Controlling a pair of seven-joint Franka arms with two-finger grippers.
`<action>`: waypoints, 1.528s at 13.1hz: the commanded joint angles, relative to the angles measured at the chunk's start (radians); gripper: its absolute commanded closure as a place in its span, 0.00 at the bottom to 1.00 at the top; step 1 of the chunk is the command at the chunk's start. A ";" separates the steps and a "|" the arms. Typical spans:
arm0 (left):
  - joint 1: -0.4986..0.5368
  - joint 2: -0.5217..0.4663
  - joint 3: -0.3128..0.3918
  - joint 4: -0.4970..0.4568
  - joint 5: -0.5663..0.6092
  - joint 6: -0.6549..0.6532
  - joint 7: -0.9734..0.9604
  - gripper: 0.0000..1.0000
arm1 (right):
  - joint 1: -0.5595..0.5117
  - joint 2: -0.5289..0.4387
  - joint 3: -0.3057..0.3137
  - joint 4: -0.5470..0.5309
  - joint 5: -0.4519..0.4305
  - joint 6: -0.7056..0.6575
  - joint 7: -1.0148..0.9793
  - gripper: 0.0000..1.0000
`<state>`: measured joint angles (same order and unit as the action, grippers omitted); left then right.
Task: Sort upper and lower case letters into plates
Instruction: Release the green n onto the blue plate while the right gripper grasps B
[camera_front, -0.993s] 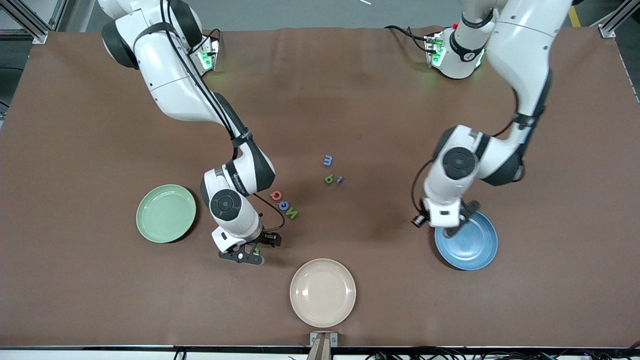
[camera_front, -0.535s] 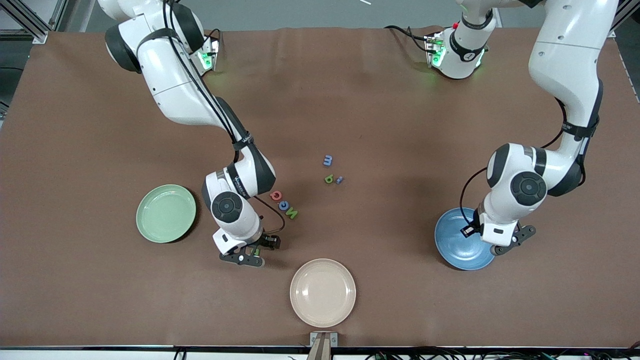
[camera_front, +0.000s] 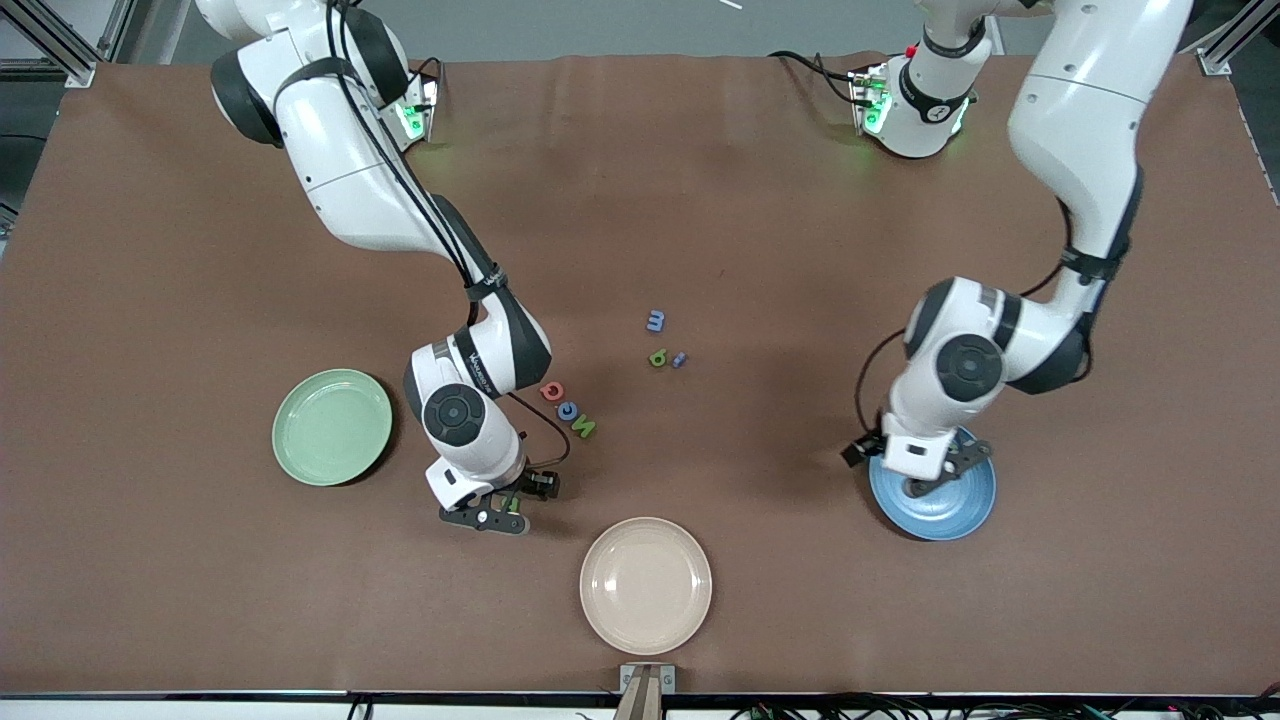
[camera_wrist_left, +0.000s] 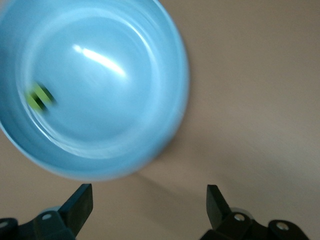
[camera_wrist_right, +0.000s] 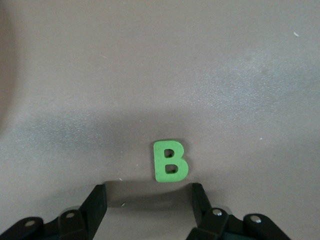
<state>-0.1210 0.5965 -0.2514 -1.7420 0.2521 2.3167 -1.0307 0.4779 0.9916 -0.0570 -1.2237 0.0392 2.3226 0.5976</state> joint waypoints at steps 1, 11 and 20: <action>-0.099 -0.014 -0.017 -0.001 0.003 -0.023 -0.208 0.01 | 0.004 0.013 0.005 0.016 -0.010 -0.008 -0.001 0.25; -0.380 0.074 -0.019 0.002 -0.001 0.059 -0.598 0.19 | -0.010 0.012 0.005 0.016 -0.009 -0.012 -0.025 0.92; -0.419 0.109 -0.019 0.004 -0.005 0.107 -0.624 0.33 | -0.027 0.012 -0.015 0.018 -0.013 0.000 -0.120 0.30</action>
<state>-0.5292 0.6961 -0.2738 -1.7463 0.2511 2.4128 -1.6448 0.4719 0.9965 -0.0680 -1.2107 0.0354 2.3120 0.5326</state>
